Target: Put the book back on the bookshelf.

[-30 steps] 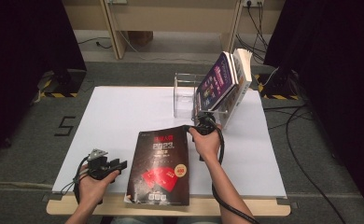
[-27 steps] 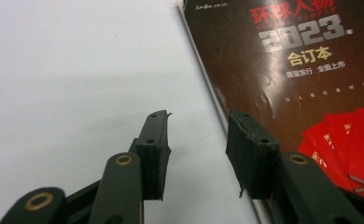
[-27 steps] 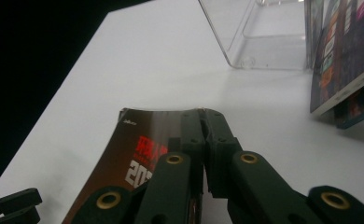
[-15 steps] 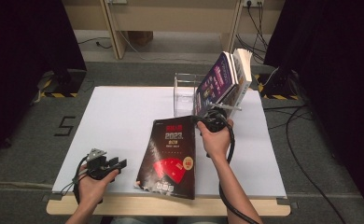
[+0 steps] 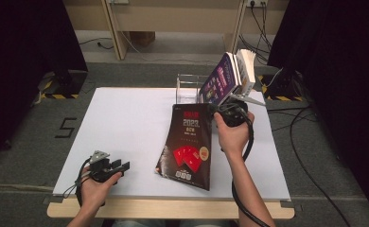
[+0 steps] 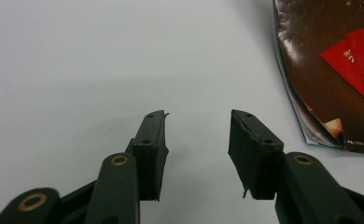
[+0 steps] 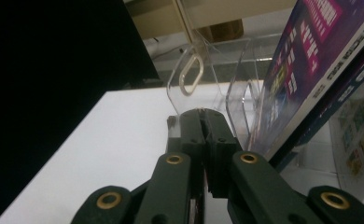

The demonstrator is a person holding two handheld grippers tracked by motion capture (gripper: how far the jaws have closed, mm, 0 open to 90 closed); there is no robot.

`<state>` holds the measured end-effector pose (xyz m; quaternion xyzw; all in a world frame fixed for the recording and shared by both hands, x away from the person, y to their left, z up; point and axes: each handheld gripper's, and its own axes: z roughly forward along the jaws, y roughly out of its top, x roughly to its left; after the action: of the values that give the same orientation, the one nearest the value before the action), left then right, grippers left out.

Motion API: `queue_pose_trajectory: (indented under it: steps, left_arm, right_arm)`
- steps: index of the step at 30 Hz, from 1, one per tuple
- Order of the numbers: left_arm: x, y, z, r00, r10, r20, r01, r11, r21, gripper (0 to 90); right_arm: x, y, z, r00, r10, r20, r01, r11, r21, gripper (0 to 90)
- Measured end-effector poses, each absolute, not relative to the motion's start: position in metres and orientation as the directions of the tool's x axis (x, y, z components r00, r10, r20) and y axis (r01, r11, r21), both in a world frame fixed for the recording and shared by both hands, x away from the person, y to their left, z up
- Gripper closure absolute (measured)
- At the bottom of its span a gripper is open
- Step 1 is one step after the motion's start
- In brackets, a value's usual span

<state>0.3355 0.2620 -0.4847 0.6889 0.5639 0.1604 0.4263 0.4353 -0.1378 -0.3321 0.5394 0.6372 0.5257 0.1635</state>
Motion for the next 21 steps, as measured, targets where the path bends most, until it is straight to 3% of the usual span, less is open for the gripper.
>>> queue_pose_trajectory:
  steps: [21]
  left_arm:
    - [0.336, 0.262, -0.485, 0.313, 0.913, -0.261, 0.638, 0.002, 0.770, 55.6]
  right_arm:
    - [0.430, -0.149, -0.289, -0.339, 0.881, 0.330, 0.390, -0.188, 0.901, 88.2]
